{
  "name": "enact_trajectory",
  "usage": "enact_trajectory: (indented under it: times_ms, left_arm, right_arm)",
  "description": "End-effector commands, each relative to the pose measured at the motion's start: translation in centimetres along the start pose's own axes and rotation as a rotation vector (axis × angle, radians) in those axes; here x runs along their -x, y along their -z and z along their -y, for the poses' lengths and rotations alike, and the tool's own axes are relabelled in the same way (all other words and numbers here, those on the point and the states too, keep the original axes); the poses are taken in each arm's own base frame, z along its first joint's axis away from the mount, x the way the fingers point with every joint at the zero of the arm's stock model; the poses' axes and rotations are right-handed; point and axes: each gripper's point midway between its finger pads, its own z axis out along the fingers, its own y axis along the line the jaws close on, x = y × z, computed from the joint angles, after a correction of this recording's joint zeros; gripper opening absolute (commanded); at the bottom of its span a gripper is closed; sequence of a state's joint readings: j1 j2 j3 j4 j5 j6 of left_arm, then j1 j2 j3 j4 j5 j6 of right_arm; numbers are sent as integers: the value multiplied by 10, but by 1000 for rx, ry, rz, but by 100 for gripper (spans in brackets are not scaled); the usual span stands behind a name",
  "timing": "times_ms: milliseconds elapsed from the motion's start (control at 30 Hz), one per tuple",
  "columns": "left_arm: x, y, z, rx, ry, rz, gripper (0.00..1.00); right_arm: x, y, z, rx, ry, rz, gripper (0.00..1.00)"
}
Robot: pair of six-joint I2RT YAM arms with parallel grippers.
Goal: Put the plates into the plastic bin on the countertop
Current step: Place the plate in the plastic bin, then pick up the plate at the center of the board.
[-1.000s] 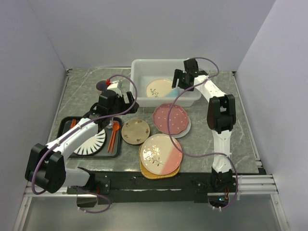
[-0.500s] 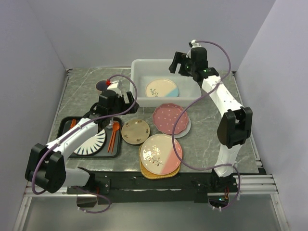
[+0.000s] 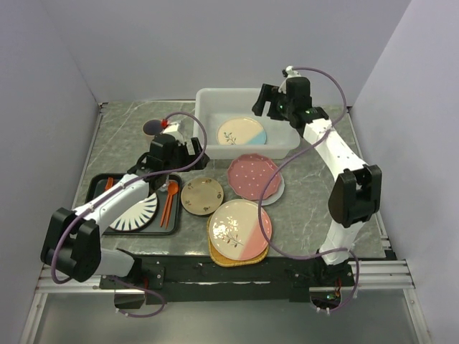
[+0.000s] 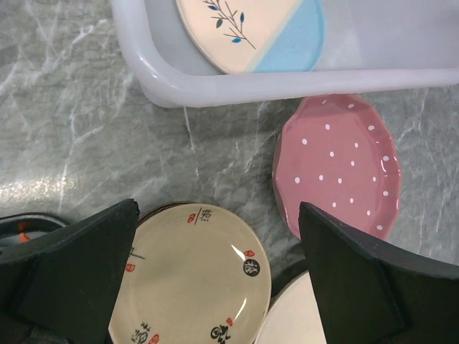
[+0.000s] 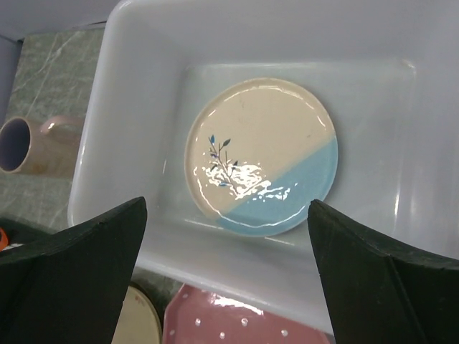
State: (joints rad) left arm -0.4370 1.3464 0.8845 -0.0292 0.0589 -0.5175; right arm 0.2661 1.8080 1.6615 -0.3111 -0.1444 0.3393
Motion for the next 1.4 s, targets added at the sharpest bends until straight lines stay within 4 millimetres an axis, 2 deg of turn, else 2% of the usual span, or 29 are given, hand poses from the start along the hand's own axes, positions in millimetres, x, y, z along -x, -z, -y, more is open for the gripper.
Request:
enact_trajectory:
  times_ms: [0, 33, 100, 133, 200, 233, 300, 333, 400, 433, 733, 900, 1033, 1167, 1367]
  left_arm:
    - [8, -5, 16, -88, 8, 20, 99]
    - [2, -7, 18, -105, 17, 0, 99]
    - [-1, -10, 21, -124, 23, -14, 99]
    - [-6, -12, 24, -140, 29, -34, 99]
    - [-8, -15, 27, -163, 36, -41, 99]
    - [-12, -17, 28, -173, 47, -53, 99]
    - [-16, -19, 33, -207, 53, -67, 99]
    - [-21, -22, 32, -208, 64, -82, 99]
    - [-25, -24, 36, -240, 69, -100, 99]
    - [-28, -26, 37, -248, 80, -110, 99]
    - [-53, -35, 49, -319, 116, -177, 97]
    - [-70, -45, 62, -317, 92, -204, 93]
    - [-87, -55, 70, -315, 105, -233, 87]
    - [-96, -65, 70, -250, 85, -214, 83]
    - [-105, -71, 77, -265, 106, -221, 79]
  right_arm:
    - [22, 44, -25, 69, 11, 97, 100]
    - [10, 45, -21, 62, 5, 74, 100]
    - [10, 60, -22, 74, -5, 93, 100]
    - [-5, 61, -19, 72, -10, 68, 100]
    - [-6, 76, -21, 87, -21, 85, 100]
    - [-19, 78, -17, 81, -24, 67, 100]
    - [-23, 90, -20, 103, -36, 73, 100]
    - [-33, 91, -17, 102, -40, 55, 100]
    - [-36, 102, -19, 114, -44, 63, 100]
    - [-45, 107, -17, 115, -47, 57, 100]
    - [-86, 128, -6, 113, -71, 21, 100]
    - [-96, 135, -2, 100, -73, 15, 100]
    - [-94, 142, 0, 87, -66, 26, 100]
    - [-94, 146, 5, 68, -55, 30, 100]
    - [-98, 150, 10, 59, -61, 24, 100]
